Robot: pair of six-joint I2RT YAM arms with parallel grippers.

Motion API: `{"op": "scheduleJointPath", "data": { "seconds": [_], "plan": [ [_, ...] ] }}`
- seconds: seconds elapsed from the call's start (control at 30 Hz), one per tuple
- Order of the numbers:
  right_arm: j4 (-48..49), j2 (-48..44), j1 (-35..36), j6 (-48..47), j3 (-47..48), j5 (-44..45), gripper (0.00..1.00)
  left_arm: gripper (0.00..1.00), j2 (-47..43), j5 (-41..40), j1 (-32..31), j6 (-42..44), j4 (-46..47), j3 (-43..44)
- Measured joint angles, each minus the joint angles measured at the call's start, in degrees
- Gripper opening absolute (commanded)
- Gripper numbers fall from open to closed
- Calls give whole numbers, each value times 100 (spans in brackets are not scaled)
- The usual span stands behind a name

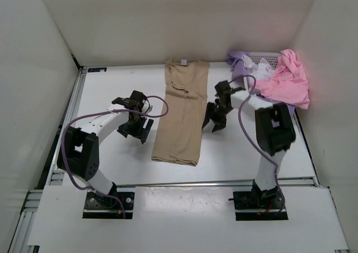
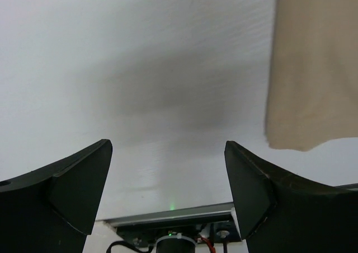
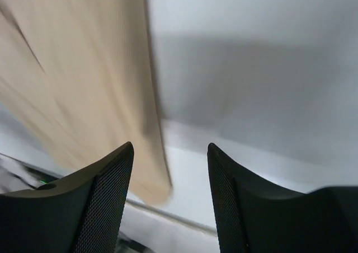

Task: Fold and stack the t-shirts
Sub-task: Rotate the tshirt 90 degrees

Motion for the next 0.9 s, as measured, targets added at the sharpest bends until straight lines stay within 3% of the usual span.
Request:
{"op": "scheduleJointPath", "data": {
  "seconds": [0.13, 0.27, 0.4, 0.63, 0.73, 0.77, 0.83, 0.87, 0.9],
  "plan": [
    [328, -1429, 820, -76, -1790, 181, 60, 92, 15, 269, -90, 0, 195, 315],
    [804, -2072, 1244, 240, -2927, 221, 59, 93, -463, 509, -278, 0, 610, 326],
    [1340, -2330, 1541, 809, -3390, 52, 57, 89, -815, 855, -404, 0, 942, 264],
    [2271, -2343, 2044, 1720, -3613, 11, 51, 88, 369, 1272, -468, -2, 1054, -238],
    [2332, -2253, 2214, 1873, -3574, 4, 45, 85, 533, 1438, -533, -4, 1038, -457],
    [2354, -2223, 2262, 1904, -3565, 7, 36, 82, 531, 1493, -575, -2, 1045, -542],
    [2356, -2181, 2317, 1923, -3565, 48, 22, 66, 481, 1617, -675, -11, 1056, -647],
    [2347, -2153, 2345, 1928, -3571, 74, 11, 53, 431, 1718, -719, 0, 1123, -726],
    [2330, -2140, 2354, 1904, -3574, 72, 8, 27, 393, 1829, -752, -24, 1143, -793]
  ]
}}
